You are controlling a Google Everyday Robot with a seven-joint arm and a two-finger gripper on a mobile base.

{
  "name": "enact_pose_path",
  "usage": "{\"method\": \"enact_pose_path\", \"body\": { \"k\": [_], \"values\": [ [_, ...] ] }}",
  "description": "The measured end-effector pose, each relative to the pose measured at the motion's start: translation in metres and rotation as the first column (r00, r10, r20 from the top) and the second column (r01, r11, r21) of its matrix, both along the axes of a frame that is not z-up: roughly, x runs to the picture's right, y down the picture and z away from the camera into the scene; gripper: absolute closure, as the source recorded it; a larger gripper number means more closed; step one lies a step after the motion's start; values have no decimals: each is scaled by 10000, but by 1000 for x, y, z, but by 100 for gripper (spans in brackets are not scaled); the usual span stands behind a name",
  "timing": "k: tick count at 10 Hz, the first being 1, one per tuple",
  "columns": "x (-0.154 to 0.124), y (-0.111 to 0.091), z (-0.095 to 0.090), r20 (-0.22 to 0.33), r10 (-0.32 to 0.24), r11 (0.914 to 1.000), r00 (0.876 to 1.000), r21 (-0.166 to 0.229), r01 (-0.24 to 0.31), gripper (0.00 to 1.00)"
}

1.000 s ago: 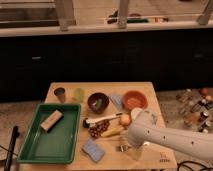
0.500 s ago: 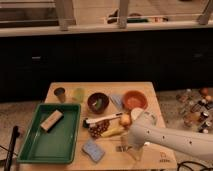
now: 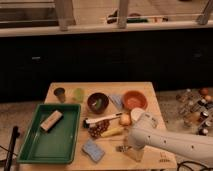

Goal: Place fork in plastic cup

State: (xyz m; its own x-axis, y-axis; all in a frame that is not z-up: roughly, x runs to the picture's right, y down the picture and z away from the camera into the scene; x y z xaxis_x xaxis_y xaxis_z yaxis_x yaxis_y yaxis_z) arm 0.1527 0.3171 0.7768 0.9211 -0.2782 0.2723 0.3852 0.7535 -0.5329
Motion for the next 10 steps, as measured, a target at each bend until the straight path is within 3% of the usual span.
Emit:
{"method": "enact_pose_path", "body": {
  "k": [3, 5, 7, 10],
  "values": [
    [1, -2, -6, 6, -29, 10000, 10000, -32, 29, 98],
    [0, -2, -6, -3, -35, 10000, 10000, -29, 35, 100],
    [8, -2, -5, -546, 190, 9996, 9983, 196, -180, 100],
    [14, -5, -4, -816, 270, 9989, 9963, 411, -237, 100]
  ]
}}
